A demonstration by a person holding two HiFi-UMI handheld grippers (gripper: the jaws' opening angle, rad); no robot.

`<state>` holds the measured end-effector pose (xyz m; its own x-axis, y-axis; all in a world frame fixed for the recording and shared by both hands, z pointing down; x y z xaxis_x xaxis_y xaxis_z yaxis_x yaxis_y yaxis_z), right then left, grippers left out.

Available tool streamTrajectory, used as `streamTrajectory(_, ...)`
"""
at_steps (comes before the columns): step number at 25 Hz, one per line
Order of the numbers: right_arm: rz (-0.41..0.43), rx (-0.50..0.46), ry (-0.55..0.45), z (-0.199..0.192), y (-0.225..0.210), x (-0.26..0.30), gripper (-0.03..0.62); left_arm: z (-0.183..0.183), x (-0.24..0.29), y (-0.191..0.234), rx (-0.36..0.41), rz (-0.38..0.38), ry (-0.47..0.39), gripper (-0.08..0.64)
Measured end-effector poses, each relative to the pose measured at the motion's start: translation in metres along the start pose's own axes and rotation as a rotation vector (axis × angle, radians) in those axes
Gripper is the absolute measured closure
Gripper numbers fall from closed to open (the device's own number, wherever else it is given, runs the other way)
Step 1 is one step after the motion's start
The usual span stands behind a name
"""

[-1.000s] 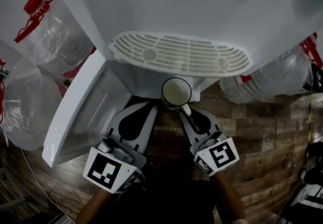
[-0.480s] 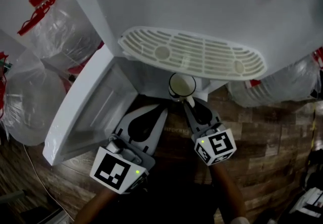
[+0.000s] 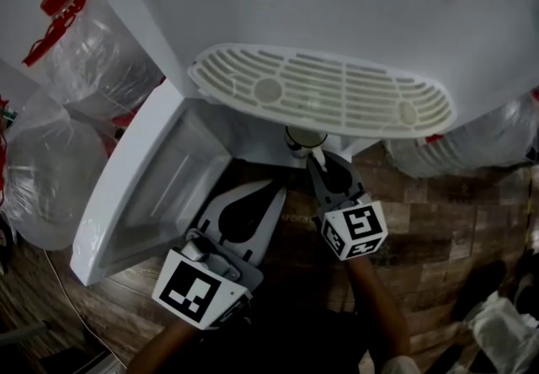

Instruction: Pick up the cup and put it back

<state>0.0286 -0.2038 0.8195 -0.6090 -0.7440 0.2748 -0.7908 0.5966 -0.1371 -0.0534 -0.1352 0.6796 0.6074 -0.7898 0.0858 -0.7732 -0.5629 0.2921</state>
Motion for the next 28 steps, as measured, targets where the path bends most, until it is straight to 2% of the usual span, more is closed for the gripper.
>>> streamTrajectory(19, -0.143, 0.032, 0.0, -0.023, -0.022, 0.044, 0.517, -0.004, -0.01, 0.021, -0.039, 0.009, 0.01, 0.553)
streamTrajectory(28, -0.178, 0.038, 0.015, -0.019, -0.031, 0.064, 0.517, -0.003, -0.014, 0.024, -0.053, 0.009, 0.008, 0.554)
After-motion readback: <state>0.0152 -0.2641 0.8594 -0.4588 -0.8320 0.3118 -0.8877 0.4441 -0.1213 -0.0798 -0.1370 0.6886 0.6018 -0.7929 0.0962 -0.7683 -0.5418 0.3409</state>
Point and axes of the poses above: the fingertips, and each gripper's own axes: x forward along the fingers, y to its left, z out of its top, the point moved 2 cm from there along -x, backward along the fingers
